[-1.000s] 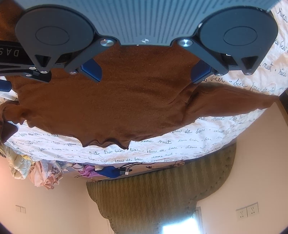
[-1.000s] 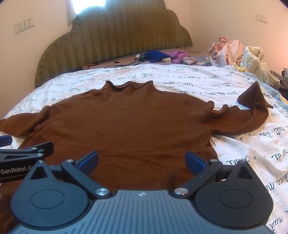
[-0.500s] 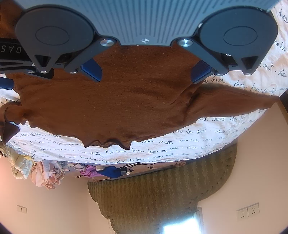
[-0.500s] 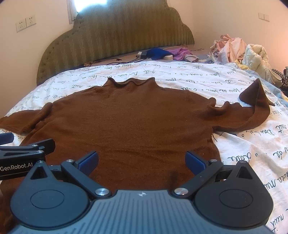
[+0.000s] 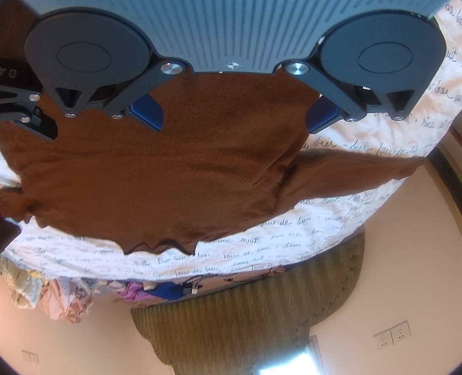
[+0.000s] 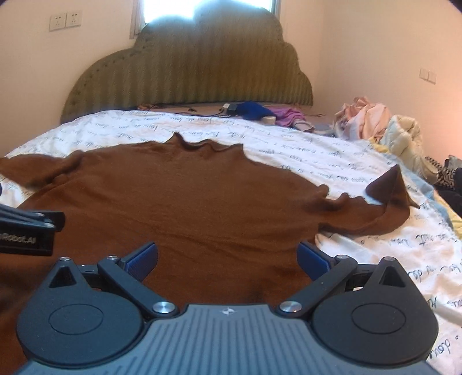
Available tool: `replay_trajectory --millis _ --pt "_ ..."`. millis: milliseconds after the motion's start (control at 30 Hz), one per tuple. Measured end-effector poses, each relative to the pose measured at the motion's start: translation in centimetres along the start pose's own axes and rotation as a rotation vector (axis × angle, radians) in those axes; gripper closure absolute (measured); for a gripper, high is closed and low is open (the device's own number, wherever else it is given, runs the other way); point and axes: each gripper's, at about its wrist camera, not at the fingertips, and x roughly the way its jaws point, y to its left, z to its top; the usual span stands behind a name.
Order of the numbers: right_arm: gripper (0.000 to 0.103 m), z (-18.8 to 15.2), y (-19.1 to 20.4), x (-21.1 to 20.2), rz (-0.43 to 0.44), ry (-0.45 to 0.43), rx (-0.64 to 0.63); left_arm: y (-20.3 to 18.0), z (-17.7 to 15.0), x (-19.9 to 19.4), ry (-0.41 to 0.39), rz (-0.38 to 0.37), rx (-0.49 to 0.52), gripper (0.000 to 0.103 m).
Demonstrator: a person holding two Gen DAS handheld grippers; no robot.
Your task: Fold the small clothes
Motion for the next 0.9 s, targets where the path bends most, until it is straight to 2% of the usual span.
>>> replay_trajectory --millis 167,267,433,500,567,600,700,767,833,900 --pt "0.0 -0.2 -0.6 -0.3 -0.027 0.093 0.053 -0.1 -1.1 -0.1 0.052 0.01 0.029 0.0" --pt "0.0 -0.7 -0.4 -0.9 -0.041 0.093 0.03 0.5 -1.8 -0.2 0.071 -0.018 -0.01 0.0" --pt "0.0 -1.6 -0.3 -2.4 -0.072 0.049 0.0 1.4 -2.7 -1.3 0.04 -0.043 -0.081 0.0" --pt "0.0 -1.7 -0.8 -2.7 -0.054 0.05 0.032 1.7 -2.9 -1.6 0.049 -0.07 -0.116 0.0" --pt "0.0 -1.7 -1.6 -3.0 0.002 0.05 0.074 1.8 -3.2 -2.1 0.017 -0.095 -0.107 0.0" --pt "0.0 -1.7 -1.8 -3.1 0.009 0.049 0.093 1.7 -3.4 -2.5 -0.01 -0.087 -0.094 0.0" --pt "0.0 -2.0 -2.6 -3.7 0.051 0.026 0.144 0.8 -3.7 -3.6 -0.087 0.012 -0.028 0.0" --pt "0.0 -2.2 -2.7 -4.2 0.076 0.004 0.143 0.3 -3.8 -3.9 -0.084 0.023 0.018 0.0" --pt "0.0 -2.5 -2.6 -4.5 0.14 -0.022 0.13 0.0 -3.9 -4.3 -0.08 0.008 0.028 0.0" --pt "0.0 -2.7 -2.4 -4.4 0.179 -0.005 0.109 -0.4 -3.9 -4.5 -0.054 0.013 0.043 0.0"
